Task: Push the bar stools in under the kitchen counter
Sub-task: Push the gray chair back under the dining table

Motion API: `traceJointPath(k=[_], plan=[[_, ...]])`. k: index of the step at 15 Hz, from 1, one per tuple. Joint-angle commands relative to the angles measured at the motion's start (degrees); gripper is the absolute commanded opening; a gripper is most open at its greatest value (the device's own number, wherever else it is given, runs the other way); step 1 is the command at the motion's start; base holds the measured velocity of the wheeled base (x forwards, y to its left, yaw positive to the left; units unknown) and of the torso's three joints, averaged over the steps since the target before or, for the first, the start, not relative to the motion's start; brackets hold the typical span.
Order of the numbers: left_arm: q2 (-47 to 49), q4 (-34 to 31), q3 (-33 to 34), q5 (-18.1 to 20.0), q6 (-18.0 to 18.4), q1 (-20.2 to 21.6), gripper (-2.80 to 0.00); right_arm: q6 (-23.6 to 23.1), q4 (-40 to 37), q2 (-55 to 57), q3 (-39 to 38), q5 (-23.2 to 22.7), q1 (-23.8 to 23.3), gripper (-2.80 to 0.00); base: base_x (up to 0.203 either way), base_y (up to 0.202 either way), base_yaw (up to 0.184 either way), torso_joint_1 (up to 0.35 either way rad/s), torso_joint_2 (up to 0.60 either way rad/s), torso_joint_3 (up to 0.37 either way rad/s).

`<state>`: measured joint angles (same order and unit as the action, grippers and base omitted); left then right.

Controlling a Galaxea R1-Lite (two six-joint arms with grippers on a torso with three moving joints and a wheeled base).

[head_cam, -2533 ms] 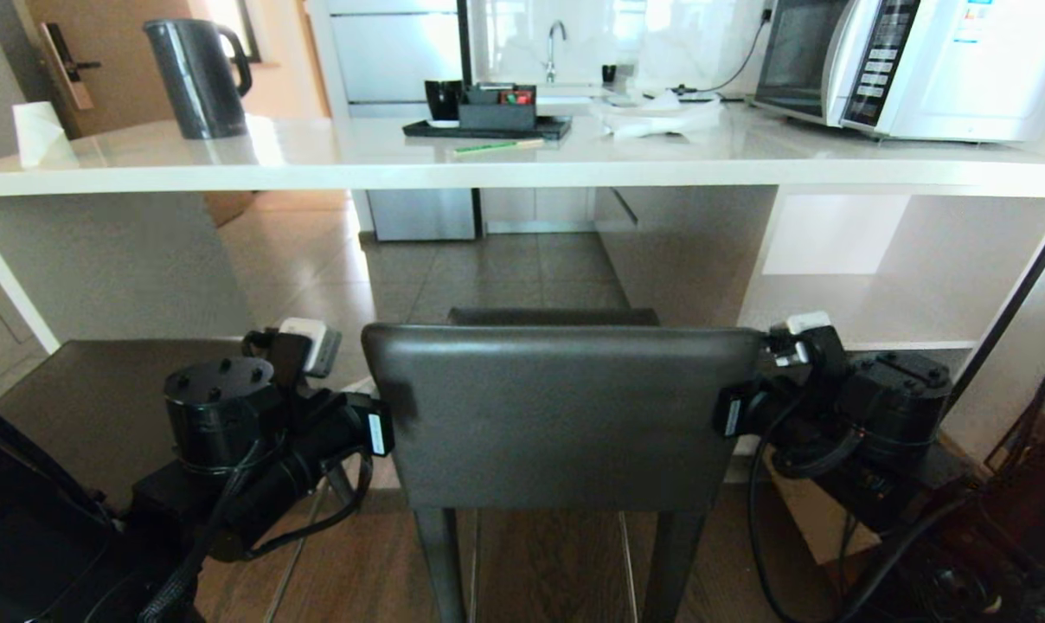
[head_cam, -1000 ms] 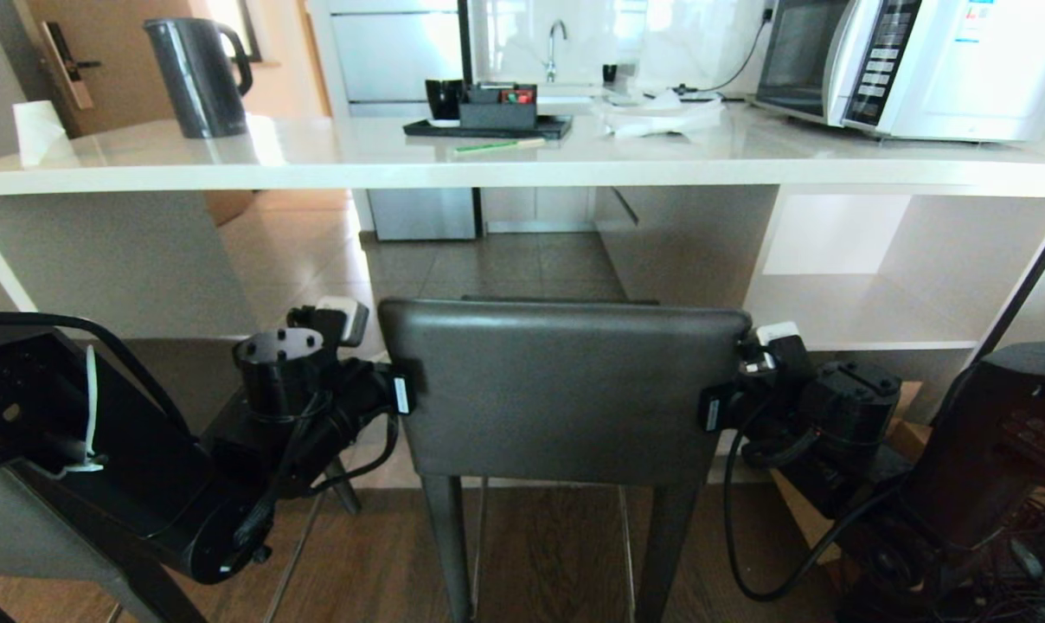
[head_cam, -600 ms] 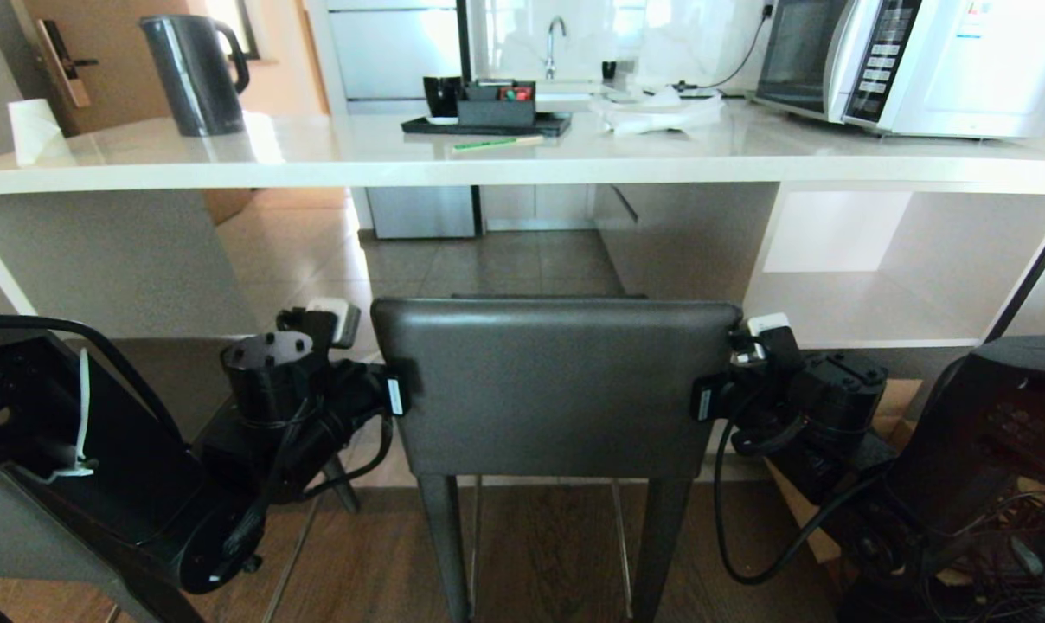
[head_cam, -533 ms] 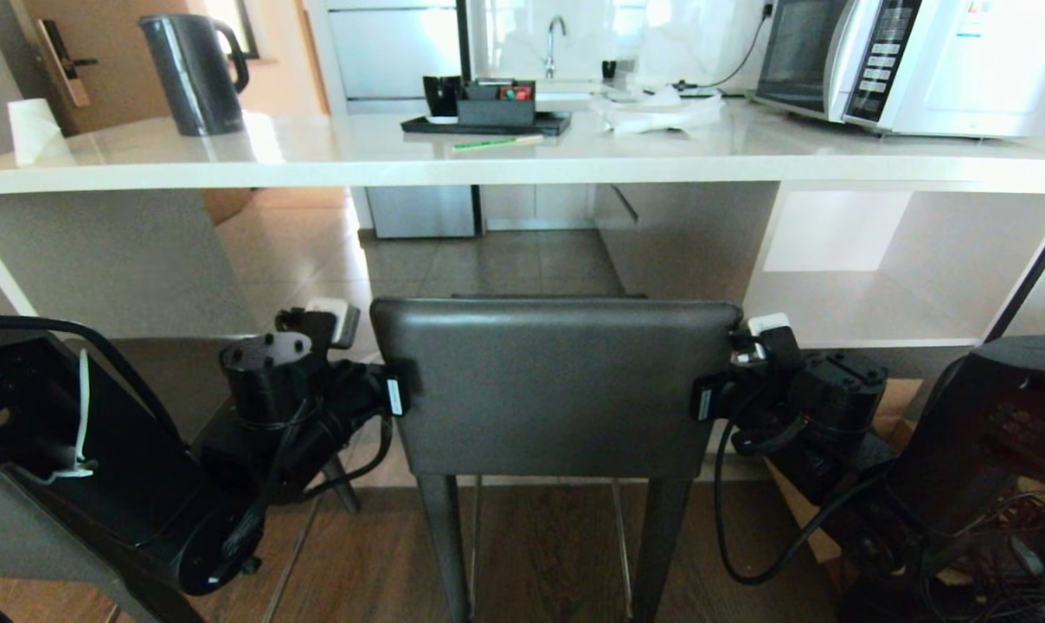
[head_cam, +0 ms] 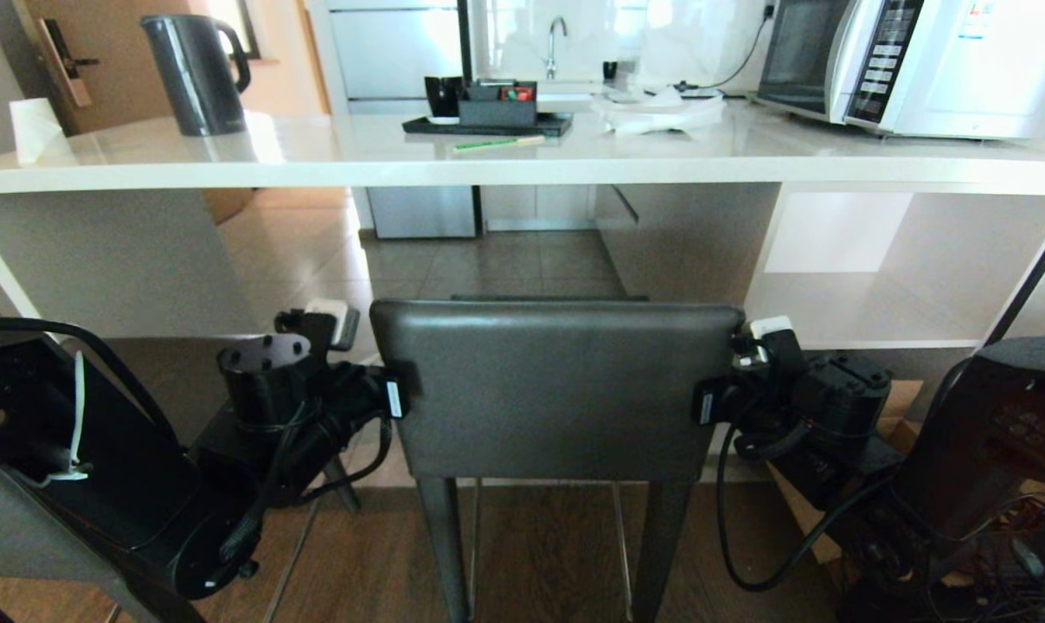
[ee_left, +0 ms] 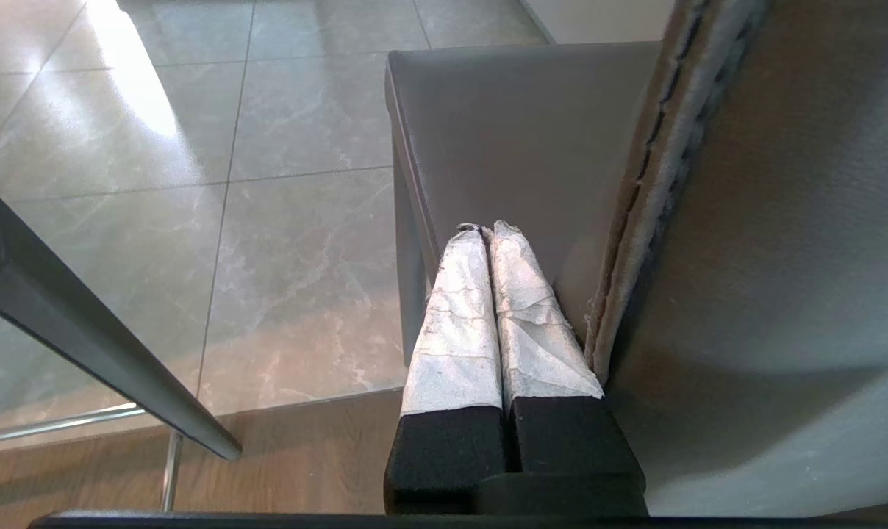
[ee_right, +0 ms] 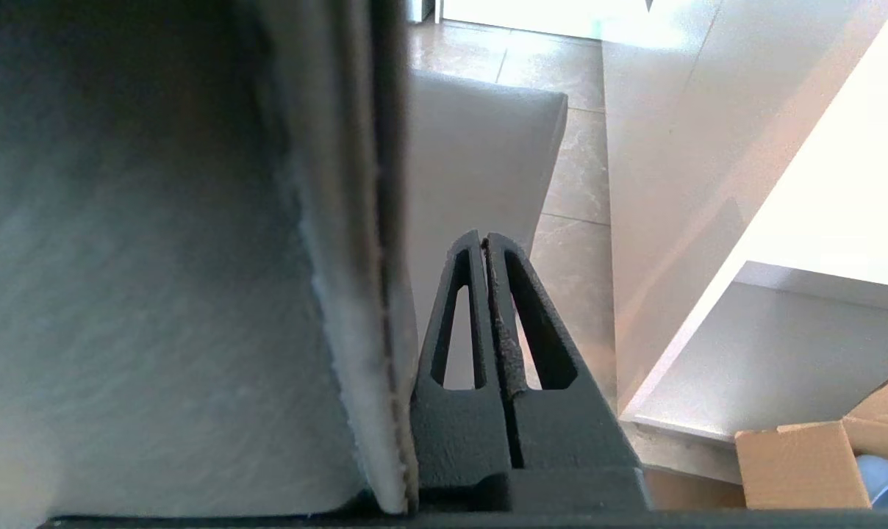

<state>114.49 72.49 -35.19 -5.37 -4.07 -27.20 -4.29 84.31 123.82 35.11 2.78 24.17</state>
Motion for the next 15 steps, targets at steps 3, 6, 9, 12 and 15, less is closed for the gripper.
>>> traceJointPath(k=[3,6,9,12,15], plan=[[-0.5,0.4,-0.1,-0.1,0.0,0.0,-2.8,-0.1,0.6,-0.7,0.1,0.1,-0.2,-2.8,0.0,0.0,0.0,0.0,0.0,0.0],[-0.5,0.4,-0.1,-0.1,0.0,-0.2,-2.8,-0.1,0.6,-0.7,0.0,0.1,-0.3,-2.8,0.148,0.0,0.0,-0.004,0.0,0.01],[-0.6,0.5,-0.1,0.0,0.1,-0.4,-2.8,-0.1,0.6,-0.7,0.0,0.1,-0.3,-2.8,0.189,0.0,0.002,0.003,0.0,-0.001],[-0.6,0.5,-0.1,0.0,1.0,-0.4,-2.8,-0.2,0.6,-0.7,0.0,0.1,-0.3,-2.8,0.187,0.0,0.002,0.004,0.01,-0.003],[-0.5,0.5,-0.3,0.0,1.5,-0.5,-2.8,-0.2,0.7,-0.7,-0.3,0.1,-0.4,-2.8,0.187,0.0,0.001,0.003,0.0,0.006]])
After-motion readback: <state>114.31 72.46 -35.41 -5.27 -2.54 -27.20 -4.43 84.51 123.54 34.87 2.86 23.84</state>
